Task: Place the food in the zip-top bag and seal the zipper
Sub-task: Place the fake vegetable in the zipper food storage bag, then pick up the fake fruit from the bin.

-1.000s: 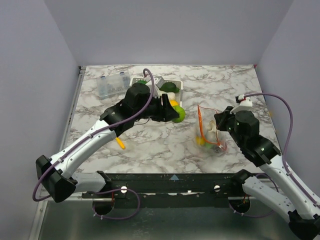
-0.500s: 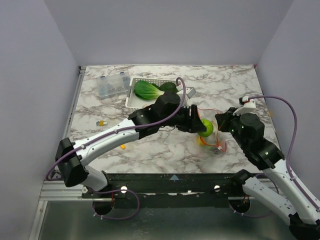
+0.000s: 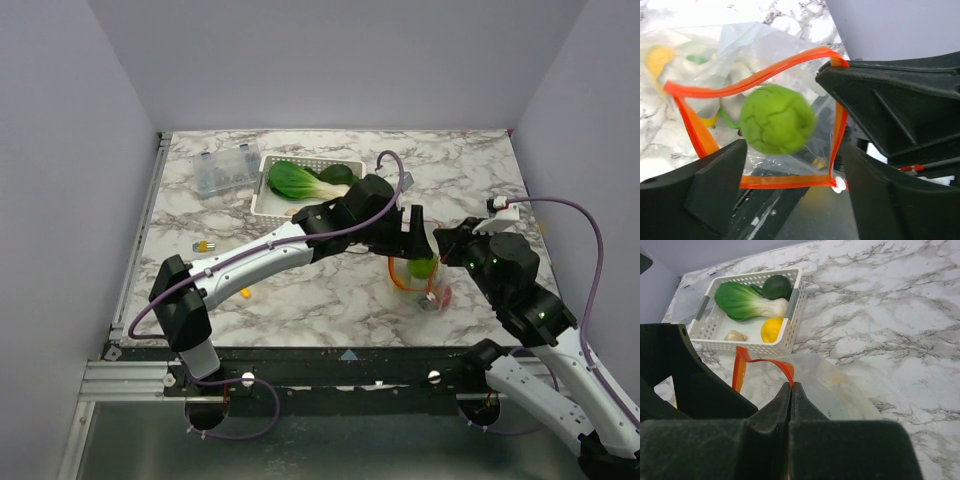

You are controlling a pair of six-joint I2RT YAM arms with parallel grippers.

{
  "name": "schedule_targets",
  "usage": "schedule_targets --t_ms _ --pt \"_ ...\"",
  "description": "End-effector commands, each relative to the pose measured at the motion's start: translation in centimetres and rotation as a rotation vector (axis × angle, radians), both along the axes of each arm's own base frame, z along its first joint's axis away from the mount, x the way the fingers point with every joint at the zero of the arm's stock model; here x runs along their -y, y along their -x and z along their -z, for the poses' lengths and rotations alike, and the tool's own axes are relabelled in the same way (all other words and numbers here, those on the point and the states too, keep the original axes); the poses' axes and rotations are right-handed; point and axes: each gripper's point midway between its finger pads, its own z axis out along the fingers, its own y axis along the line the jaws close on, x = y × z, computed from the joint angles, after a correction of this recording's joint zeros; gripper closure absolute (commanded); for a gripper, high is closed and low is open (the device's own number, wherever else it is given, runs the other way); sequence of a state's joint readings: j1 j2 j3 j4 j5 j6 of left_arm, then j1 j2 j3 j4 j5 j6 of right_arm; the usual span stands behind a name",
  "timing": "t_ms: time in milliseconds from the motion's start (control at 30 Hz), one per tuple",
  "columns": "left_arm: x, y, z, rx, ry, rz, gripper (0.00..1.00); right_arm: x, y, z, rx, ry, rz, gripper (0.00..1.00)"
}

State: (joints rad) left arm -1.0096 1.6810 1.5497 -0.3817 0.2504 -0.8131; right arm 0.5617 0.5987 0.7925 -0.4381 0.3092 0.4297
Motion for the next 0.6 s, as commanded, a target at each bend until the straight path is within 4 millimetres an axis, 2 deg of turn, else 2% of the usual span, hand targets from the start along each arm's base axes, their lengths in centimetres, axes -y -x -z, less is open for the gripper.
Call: schedule_targets --t_ms 0,100,300,433,567 --pt "-1.3 -0.3 0.2 0.031 -0.059 -0.043 0.16 -0.3 0.2 -1.1 0.030 -0.024 -0.017 0.99" --pt "-1.9 0.0 -0.3 0.047 -0.056 -0.038 0.12 -0.4 0.2 -0.8 0.020 -0.020 -0.021 0.99" --pt "-3.8 0.4 -2.4 0.126 -0.030 -0.040 0.13 -0.6 0.0 -0.4 0.011 -0.013 -0.027 0.99" --pt "-6.3 0.5 -3.8 0.177 -0.003 -0.067 0.14 -0.6 0.0 -0.3 0.006 -0.013 -0.026 0.99" --pt "-9.5 -0.8 -3.9 0.270 -0.012 -0.152 0.14 -0.8 -0.1 -0.2 -0.002 -0.006 -0.031 0.99"
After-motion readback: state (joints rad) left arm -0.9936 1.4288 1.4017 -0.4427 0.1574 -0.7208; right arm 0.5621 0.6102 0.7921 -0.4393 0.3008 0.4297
